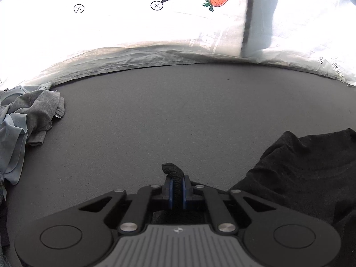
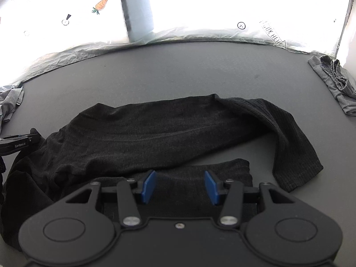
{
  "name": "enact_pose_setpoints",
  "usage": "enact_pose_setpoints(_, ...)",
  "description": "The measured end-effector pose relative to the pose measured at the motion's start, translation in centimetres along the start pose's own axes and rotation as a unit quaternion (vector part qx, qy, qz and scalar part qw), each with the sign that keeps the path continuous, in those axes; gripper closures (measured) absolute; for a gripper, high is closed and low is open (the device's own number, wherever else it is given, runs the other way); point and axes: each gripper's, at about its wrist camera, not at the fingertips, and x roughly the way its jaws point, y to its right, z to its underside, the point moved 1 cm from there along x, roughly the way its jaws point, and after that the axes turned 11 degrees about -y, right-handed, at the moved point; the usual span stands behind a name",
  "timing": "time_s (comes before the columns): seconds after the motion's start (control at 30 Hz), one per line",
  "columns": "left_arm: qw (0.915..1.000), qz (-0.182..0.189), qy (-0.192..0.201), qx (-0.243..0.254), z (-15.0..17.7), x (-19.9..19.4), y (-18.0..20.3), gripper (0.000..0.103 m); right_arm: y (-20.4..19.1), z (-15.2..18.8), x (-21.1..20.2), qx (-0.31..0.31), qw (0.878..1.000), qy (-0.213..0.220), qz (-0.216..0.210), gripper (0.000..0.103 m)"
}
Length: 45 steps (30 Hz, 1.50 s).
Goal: Fold clothes
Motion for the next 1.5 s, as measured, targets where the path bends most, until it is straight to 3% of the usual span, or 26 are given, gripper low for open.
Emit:
enact_pose_setpoints(0.07, 0.9973, -0.058, 0.027, -0.035, -0.9, 0.5, -3.9, 0.094, 0.5, 0.0, -0.1, 0.012, 1.0, 0.002, 0.005, 0.053)
enact_pose_setpoints(0.13, 0.9872, -0.119, 0.043, -0.096, -2.3, 0.7, -8.0, 0.094, 1.4, -0.2, -0.2, 0.029, 1.0, 0.008, 0.006, 0.053)
enact_pose_setpoints(0.23, 0.9741, -0.143, 0.029, -0.173, -3.0, 1.3, -12.5, 0.091, 2.8, -0.4, -0.4, 0.056, 0.998, 0.015, 0.008, 0.053)
enact_pose_setpoints(0.33, 0.9713, -0.17, 0.018, -0.165, -2.1, 0.7, -12.3, 0.079, 4.2, -0.3, -0.4, 0.077, 0.997, 0.015, 0.024, 0.053)
enact_pose_setpoints(0.4, 0.9781, -0.148, 0.017, -0.145, -0.4, -0.3, -10.9, 0.064, 5.3, 0.2, -0.2, 0.093, 0.995, 0.008, 0.038, 0.053)
enact_pose_setpoints(0.5, 0.9843, -0.101, 0.007, -0.144, 3.1, -2.1, -8.8, 0.051, 7.3, 1.7, 0.6, 0.128, 0.991, -0.012, 0.043, 0.053)
enact_pose_setpoints(0.63, 0.9865, -0.051, -0.021, -0.154, 8.5, -4.3, -6.7, 0.041, 9.6, 4.3, 1.5, 0.155, 0.986, -0.039, 0.041, 0.051)
enact_pose_setpoints(0.73, 0.9823, -0.012, -0.047, -0.181, 12.1, -5.5, -5.8, 0.031, 10.1, 6.2, 1.5, 0.117, 0.991, -0.051, 0.046, 0.044)
enact_pose_setpoints(0.83, 0.9775, 0.011, -0.078, -0.195, 14.8, -5.5, -4.7, 0.029, 8.4, 8.2, 1.6, 0.003, 0.995, -0.05, 0.091, 0.035)
enact_pose_setpoints(0.97, 0.9784, 0.001, -0.096, -0.183, 16.4, -5.0, -3.1, 0.024, 5.8, 11.4, 2.0, -0.149, 0.978, -0.034, 0.144, 0.03)
enact_pose_setpoints(1.1, 0.9814, -0.022, -0.095, -0.165, 16.7, -4.6, -2.0, 0.013, 4.9, 12.4, 2.1, -0.201, 0.965, -0.001, 0.171, 0.027)
enact_pose_setpoints(1.2, 0.9829, -0.05, -0.097, -0.148, 17.0, -4.2, -0.9, 0.007, 5.1, 11.6, 2.3, -0.211, 0.96, 0.029, 0.183, 0.025)
enact_pose_setpoints(1.33, 0.9783, -0.054, -0.098, -0.175, 17.2, -3.9, -1.1, 0.001, 5.0, 9.2, 2.5, -0.202, 0.955, 0.063, 0.209, 0.025)
enact_pose_setpoints(1.5, 0.9772, -0.061, -0.094, -0.18, 17.0, -3.6, -1.0, 0.0, 2.9, 5.5, 0.9, -0.183, 0.957, 0.138, 0.177, 0.025)
